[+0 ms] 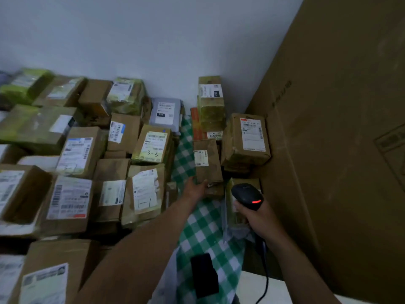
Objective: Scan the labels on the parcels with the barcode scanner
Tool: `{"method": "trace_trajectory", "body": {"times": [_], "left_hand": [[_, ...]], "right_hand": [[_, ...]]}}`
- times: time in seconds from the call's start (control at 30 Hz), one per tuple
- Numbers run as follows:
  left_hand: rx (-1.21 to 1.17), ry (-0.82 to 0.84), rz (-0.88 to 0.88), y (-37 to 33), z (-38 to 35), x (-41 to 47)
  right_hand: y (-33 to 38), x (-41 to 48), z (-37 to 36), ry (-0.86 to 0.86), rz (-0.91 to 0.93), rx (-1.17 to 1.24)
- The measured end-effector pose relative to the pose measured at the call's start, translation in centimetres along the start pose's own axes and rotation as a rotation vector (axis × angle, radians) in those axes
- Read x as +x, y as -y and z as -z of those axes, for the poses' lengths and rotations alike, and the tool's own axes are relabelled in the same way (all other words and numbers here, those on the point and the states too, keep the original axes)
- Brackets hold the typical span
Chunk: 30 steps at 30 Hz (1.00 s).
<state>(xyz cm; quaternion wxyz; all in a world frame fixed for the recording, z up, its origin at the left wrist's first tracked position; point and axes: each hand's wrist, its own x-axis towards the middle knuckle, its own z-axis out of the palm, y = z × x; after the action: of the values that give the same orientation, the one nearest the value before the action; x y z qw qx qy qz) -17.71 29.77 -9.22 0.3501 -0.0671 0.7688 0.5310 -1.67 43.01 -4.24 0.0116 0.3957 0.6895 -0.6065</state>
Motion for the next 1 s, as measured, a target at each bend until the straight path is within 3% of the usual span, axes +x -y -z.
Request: {"method": "trace_trajectory", "body": {"times": [0.17, 0.37, 0.63, 0.8, 1.0], "left_hand": [[-0.231, -0.041, 0.128, 0.8, -0.5, 2.8], [-0.387, -0.174, 0.049, 1.8, 0.0, 0.8], [-0.21, -0.18, -0.207, 3.1, 6.3, -8.7], [-0.2, -0.162, -0.259, 3.2, 11.0, -12.5], [-0.266, -0.024, -0.302, 2.7, 13.3, -14.7]], "right_hand": [[0.0, 0.8, -0.3, -0.03, -0.001, -0.032], [0.1, 2.3, -0.8, -0.049, -0.009, -0.04], [4.2, 1.0, -3.6, -0.095, 0.112, -0.018], [6.6, -1.0, -5.2, -0.091, 0.231, 0.077], [7.7, -3.1, -5.7, -0.039, 0.275, 0.168]]}}
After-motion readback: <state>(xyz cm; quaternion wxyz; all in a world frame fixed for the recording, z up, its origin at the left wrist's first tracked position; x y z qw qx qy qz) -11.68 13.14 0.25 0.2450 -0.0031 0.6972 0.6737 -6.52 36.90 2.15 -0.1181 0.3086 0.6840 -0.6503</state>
